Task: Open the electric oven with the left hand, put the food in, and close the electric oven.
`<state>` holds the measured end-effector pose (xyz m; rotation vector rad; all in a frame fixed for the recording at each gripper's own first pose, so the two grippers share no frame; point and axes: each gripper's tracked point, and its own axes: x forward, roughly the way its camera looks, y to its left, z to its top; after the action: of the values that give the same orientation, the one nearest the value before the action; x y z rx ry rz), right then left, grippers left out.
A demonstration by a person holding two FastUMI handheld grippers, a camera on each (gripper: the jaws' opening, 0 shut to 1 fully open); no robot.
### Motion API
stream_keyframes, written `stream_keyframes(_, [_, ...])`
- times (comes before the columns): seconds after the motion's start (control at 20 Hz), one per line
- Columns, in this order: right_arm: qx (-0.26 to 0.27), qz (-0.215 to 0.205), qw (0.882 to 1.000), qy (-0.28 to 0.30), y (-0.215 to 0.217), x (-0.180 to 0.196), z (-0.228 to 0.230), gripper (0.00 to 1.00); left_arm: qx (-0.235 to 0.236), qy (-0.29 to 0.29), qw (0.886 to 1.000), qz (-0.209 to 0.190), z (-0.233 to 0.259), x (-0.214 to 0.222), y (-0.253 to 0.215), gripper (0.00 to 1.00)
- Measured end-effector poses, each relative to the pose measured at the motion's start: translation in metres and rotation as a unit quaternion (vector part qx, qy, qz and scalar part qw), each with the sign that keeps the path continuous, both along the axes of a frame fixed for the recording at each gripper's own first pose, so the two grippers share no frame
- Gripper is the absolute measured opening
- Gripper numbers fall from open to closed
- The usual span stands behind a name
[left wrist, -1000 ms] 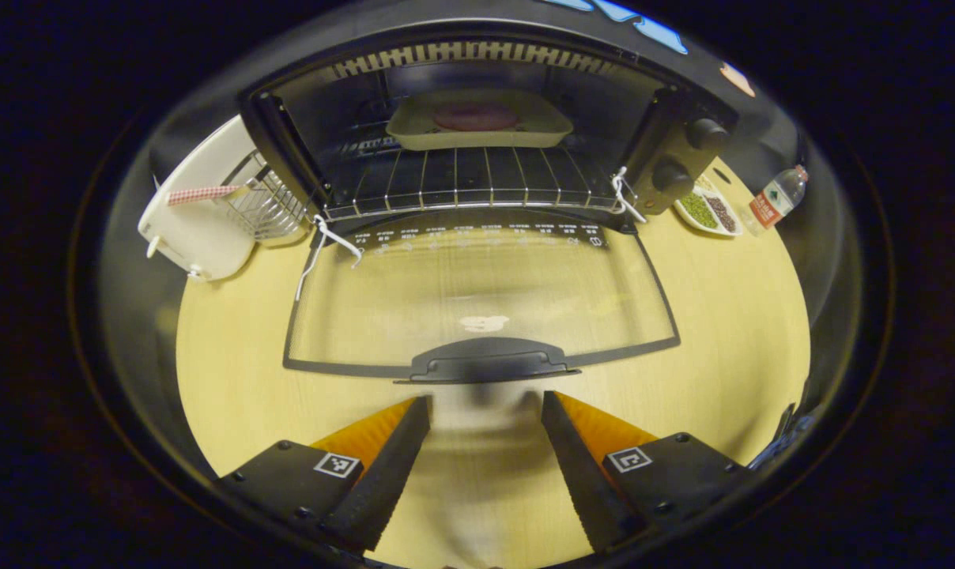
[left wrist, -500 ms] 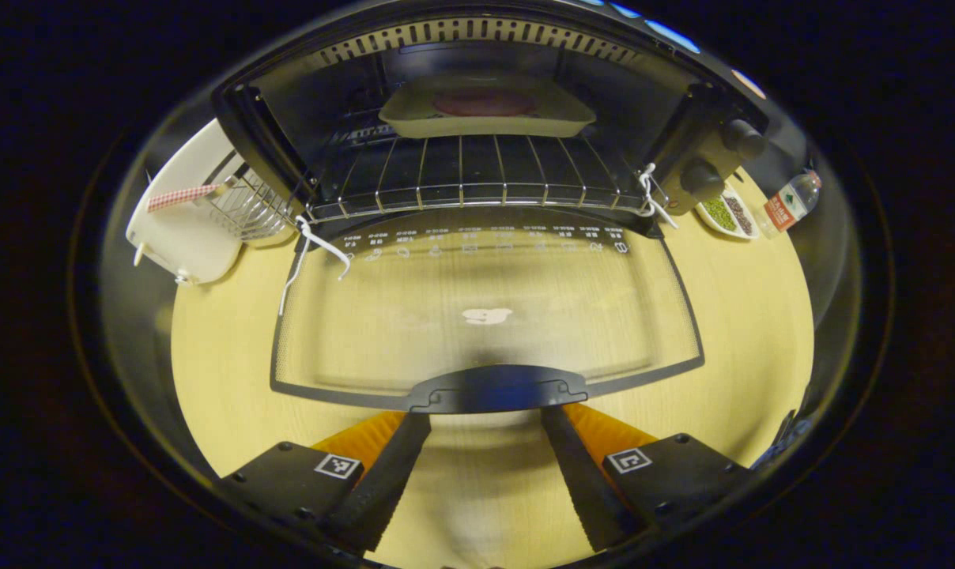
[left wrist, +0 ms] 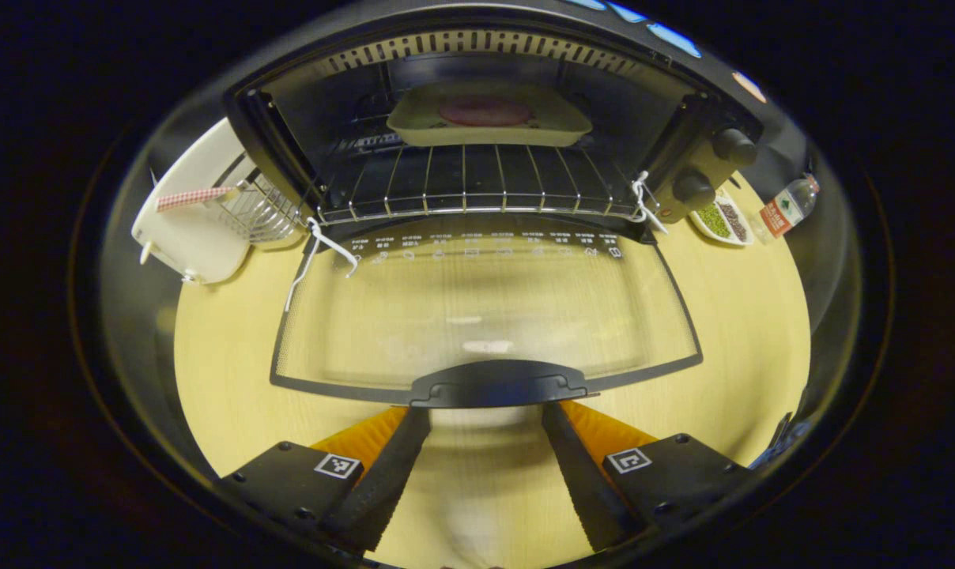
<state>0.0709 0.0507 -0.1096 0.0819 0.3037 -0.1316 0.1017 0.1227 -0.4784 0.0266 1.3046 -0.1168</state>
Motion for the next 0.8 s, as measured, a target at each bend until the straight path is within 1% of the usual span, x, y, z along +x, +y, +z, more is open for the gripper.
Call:
stream_keyframes(0.4, [0.003,0.004,1.0,-0.005,-0.001,-0.004,0.002,0.99,-0.004,-0.037,0.999,0.003,0.027,-0.001,0.0,1.0])
stream_keyframes(0.45, [0.006,0.005,1.0,-0.003,0.0,-0.005,0.002,0.99,-0.006,-0.04,0.999,0.003,0.03,-0.002,0.0,0.97])
stream_keyframes(0.6, [0.012,0.012,1.0,0.002,0.002,-0.007,0.001,0.99,-0.007,-0.053,0.999,0.004,0.037,0.001,-0.001,0.98])
stream_keyframes(0.65, [0.011,0.015,1.0,0.002,0.002,-0.007,0.003,0.99,-0.007,-0.062,0.998,0.006,0.042,0.004,-0.002,0.98])
stream_keyframes(0.7, [0.008,0.017,1.0,0.001,0.002,-0.008,0.003,0.99,-0.008,-0.069,0.998,0.009,0.043,0.006,-0.002,1.0])
stream_keyframes(0.8, [0.005,0.021,1.0,0.002,0.001,-0.009,0.004,0.99,-0.009,-0.077,0.997,0.021,0.047,0.01,-0.001,1.0])
